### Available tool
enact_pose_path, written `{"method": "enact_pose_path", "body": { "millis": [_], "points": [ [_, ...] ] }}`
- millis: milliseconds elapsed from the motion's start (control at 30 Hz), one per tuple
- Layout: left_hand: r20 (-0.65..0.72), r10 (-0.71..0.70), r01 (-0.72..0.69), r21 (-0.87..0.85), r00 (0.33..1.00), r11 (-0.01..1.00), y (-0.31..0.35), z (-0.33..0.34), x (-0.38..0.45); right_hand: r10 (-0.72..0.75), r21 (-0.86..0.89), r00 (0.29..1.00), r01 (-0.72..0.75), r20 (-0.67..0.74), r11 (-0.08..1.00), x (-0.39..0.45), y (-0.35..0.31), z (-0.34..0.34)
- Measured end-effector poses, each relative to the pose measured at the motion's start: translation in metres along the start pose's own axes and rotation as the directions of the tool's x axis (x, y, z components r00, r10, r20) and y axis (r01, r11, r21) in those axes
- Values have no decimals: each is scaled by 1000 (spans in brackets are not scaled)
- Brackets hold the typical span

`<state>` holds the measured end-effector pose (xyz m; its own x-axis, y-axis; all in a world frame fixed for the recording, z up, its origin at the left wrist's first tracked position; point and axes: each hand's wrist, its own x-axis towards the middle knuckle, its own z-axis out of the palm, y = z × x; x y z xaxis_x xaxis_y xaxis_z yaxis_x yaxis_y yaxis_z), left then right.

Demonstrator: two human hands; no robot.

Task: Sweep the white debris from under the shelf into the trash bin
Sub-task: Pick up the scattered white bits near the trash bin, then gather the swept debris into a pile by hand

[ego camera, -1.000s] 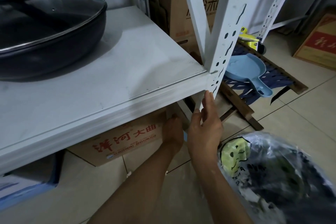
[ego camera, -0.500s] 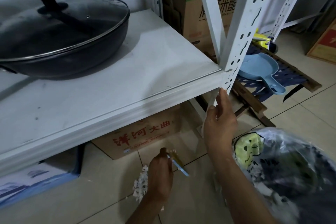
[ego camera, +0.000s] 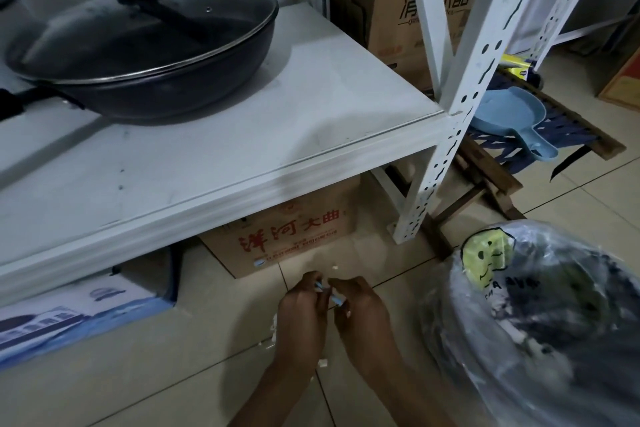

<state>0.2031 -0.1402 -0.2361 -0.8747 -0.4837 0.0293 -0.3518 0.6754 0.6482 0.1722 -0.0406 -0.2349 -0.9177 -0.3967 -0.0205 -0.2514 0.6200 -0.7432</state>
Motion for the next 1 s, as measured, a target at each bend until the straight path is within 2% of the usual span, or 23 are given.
{"method": "enact_pose_path", "body": {
  "millis": [67, 200, 300, 500, 600, 700, 833, 1000],
  "points": [
    [1, 26, -26, -1, 1000, 1000, 3, -3, -1, -35, -33, 998, 37, 60, 999, -2, 2, 16],
    [14, 44, -45, 53, 999, 998, 2, -5, -3, -82, -127, 997, 80, -9, 989, 7, 3, 31],
    [12, 49, -50, 75, 999, 996, -2, -5, -6, -137, -180, 991, 133, -6, 975, 14, 7, 33],
    [110, 88, -69, -164, 990, 984, -21, 2, -12, -213, -258, 977, 213, 27, 942, 22, 24, 14],
    [132, 38, -14, -183, 990, 983, -38, -5, -16, -222, -285, 974, 202, -40, 937, 34, 24, -1],
    [161, -15, 41, -161, 987, 986, -63, -10, -24, -191, -321, 979, 159, -72, 934, 54, 25, -5],
    [95, -81, 86, -45, 992, 995, -108, -13, -35, -110, -396, 994, 92, -24, 914, 65, 30, 10],
    [71, -127, 125, 28, 989, 992, -140, -20, -53, -160, -452, 980, 198, 123, 870, 30, 21, 43]
  ]
}}
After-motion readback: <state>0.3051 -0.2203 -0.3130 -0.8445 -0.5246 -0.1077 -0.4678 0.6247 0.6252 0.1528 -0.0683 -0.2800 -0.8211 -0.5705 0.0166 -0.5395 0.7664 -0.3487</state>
